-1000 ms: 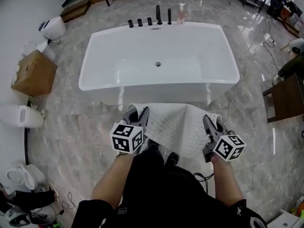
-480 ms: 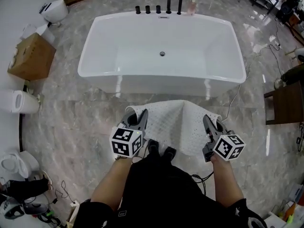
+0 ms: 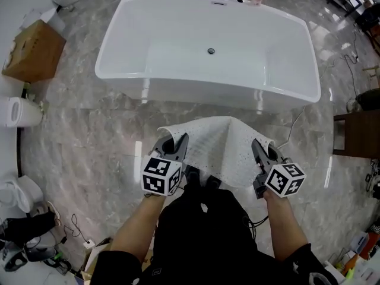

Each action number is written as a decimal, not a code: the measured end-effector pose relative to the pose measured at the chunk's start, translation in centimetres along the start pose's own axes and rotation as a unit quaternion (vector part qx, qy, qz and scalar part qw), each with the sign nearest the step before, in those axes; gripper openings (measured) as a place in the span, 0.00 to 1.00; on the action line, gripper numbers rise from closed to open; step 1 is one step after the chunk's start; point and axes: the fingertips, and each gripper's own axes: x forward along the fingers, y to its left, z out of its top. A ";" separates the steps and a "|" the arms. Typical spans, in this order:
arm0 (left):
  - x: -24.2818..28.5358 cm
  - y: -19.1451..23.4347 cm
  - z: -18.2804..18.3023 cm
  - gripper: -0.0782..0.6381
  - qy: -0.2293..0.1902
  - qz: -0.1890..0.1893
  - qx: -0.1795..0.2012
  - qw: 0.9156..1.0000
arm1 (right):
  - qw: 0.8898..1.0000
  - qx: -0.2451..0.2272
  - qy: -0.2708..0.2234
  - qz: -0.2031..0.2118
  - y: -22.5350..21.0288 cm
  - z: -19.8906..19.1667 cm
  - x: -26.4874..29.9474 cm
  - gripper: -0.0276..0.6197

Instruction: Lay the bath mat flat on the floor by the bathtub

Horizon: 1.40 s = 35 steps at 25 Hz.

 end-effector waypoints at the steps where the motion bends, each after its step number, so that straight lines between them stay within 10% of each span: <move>1: 0.3 0.7 -0.7 0.14 0.006 0.005 -0.002 1.000 | 1.000 0.002 0.005 0.000 -0.4 -0.5 0.6 0.08; 35: 22.6 10.1 -29.2 0.14 0.111 0.052 -0.073 0.990 | 0.992 0.012 0.125 -0.028 -21.0 -24.9 23.4 0.08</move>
